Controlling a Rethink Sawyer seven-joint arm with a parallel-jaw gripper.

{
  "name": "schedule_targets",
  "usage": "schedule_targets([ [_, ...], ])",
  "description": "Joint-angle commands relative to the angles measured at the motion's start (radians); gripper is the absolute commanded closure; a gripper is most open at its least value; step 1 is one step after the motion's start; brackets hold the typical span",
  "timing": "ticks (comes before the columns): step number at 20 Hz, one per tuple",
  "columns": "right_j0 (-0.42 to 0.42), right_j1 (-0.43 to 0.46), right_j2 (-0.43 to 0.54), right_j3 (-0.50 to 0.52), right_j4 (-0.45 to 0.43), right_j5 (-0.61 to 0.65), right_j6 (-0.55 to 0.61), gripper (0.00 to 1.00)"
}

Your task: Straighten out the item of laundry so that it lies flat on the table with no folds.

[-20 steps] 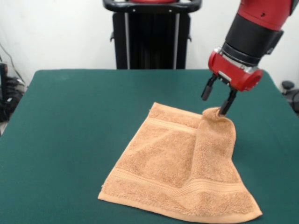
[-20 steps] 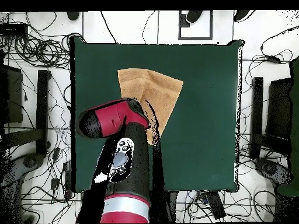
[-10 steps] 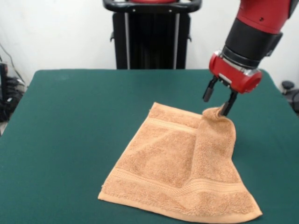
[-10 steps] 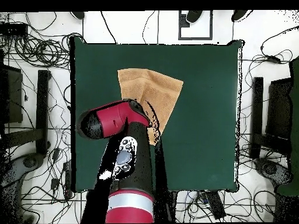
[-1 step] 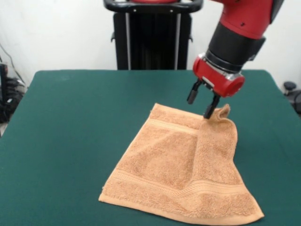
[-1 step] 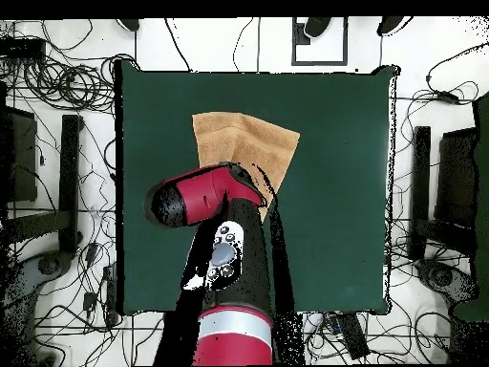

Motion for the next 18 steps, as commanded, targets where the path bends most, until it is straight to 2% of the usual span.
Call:
schedule_targets([
  [1, -0.026, 0.058, 0.131, 0.083, -0.051, -0.027, -0.205, 0.00],
  [8, -0.023, 0.085, 0.133, 0.051, -0.068, -0.040, -0.174, 0.00],
  [12, 0.027, 0.099, 0.017, 0.007, -0.102, -0.004, -0.058, 0.00],
  [14, 0.004, 0.054, -0.018, 0.020, -0.126, 0.035, -0.092, 0.00],
  [18, -0.094, -0.086, -0.024, 0.074, -0.144, 0.100, -0.239, 0.00],
])
